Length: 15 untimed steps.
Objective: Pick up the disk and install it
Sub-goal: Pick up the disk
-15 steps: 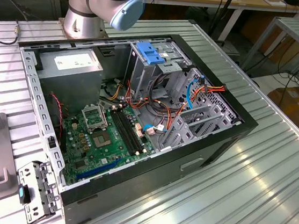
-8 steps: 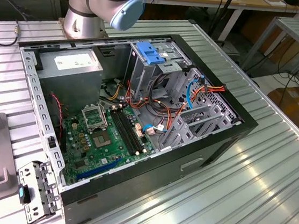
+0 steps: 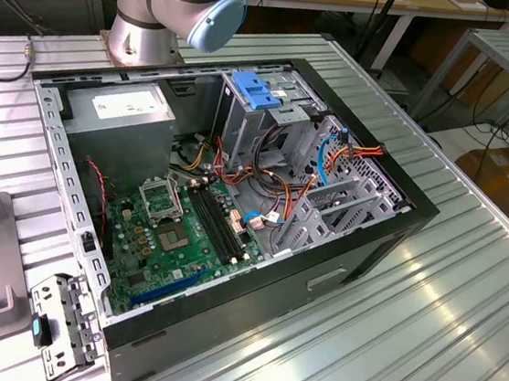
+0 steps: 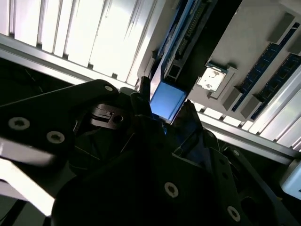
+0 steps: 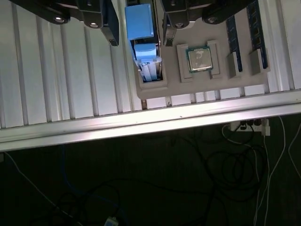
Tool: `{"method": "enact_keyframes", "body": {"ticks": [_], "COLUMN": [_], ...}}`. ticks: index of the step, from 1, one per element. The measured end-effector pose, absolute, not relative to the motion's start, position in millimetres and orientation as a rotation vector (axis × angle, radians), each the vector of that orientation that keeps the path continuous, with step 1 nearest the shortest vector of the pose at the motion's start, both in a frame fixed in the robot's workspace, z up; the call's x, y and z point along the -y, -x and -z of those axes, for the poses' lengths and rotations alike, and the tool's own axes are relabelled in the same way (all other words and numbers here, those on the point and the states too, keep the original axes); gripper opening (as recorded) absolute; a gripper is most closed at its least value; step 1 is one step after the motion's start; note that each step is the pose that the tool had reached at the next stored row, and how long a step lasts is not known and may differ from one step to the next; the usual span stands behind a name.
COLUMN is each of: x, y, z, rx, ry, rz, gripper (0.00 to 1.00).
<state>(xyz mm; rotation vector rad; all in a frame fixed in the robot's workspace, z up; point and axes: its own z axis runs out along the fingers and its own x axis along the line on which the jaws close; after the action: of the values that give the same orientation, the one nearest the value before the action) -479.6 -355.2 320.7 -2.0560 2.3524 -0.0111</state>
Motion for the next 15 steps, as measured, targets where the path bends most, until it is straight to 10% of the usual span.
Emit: {"method": "enact_keyframes", "body": {"ticks": [15], "x": [355.2], "y": [477.8], "z": [-299.0], "rx": [-2.328], "ry": [2.084], "rz": [0.009], "gripper": [0.47]}}
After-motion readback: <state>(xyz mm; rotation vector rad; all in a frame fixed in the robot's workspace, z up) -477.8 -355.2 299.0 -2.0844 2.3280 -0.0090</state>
